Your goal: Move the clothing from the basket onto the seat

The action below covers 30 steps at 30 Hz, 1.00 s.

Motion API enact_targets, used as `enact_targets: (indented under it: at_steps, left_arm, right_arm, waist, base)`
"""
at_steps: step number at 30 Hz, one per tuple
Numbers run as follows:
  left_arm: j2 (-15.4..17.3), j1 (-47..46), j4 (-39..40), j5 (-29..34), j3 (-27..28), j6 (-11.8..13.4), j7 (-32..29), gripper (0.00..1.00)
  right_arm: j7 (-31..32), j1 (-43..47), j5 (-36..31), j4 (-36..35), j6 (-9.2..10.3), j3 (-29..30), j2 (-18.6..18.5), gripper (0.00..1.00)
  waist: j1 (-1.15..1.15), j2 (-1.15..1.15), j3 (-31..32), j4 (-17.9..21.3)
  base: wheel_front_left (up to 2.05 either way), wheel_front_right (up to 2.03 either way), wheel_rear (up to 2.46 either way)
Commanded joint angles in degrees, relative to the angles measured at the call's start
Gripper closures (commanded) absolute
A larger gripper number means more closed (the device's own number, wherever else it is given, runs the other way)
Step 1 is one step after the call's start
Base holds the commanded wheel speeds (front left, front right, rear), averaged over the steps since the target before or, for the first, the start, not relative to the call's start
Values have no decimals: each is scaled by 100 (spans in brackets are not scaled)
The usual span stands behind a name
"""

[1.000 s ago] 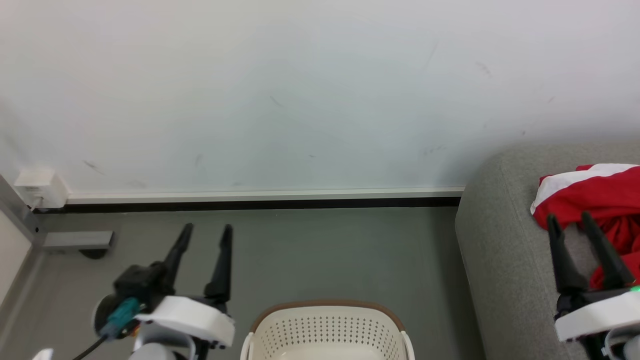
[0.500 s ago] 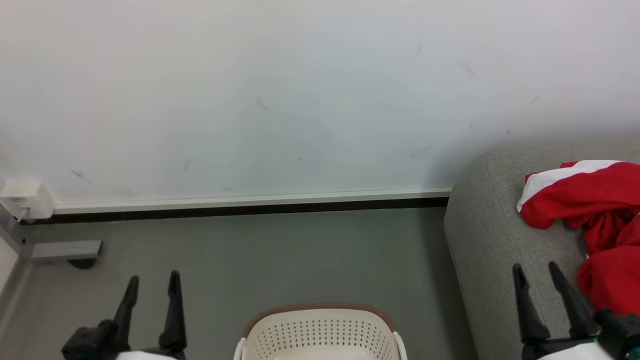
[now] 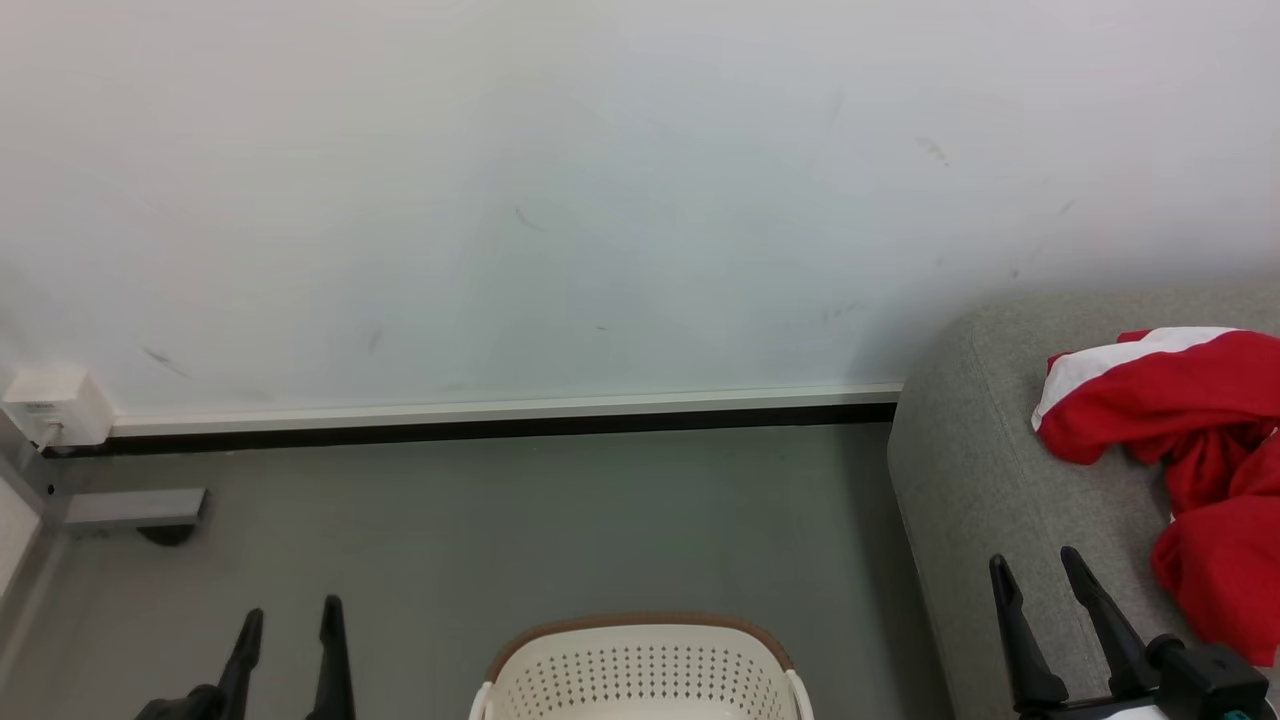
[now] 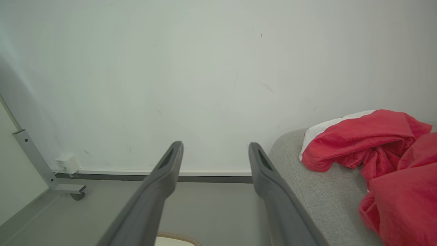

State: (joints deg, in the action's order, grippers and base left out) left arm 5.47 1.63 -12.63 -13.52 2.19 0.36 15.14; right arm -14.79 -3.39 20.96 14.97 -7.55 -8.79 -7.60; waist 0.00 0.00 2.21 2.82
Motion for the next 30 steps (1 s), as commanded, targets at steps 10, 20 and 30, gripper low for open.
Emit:
enact_targets:
  at_steps: [10,20,30]
  left_arm:
    - [-183,-16,-76,339,318,-245,0,0]
    - [-234,-49,-82,483,429,-321,0,0]
    - [-305,47,-311,384,402,-392,-8,100]
  right_arm:
    - [-43,31,-31,97,13,-30,-1,0]
    - [-42,-72,-34,138,13,-59,6,0]
    - [21,96,-11,321,-1,-73,64,100]
  waist:
    - [0,0,25,33]
    - [0,0,11,73]
    - [0,0,0,106]
  base:
    - [0,0,0]
    - [0,0,0]
    - [0,0,0]
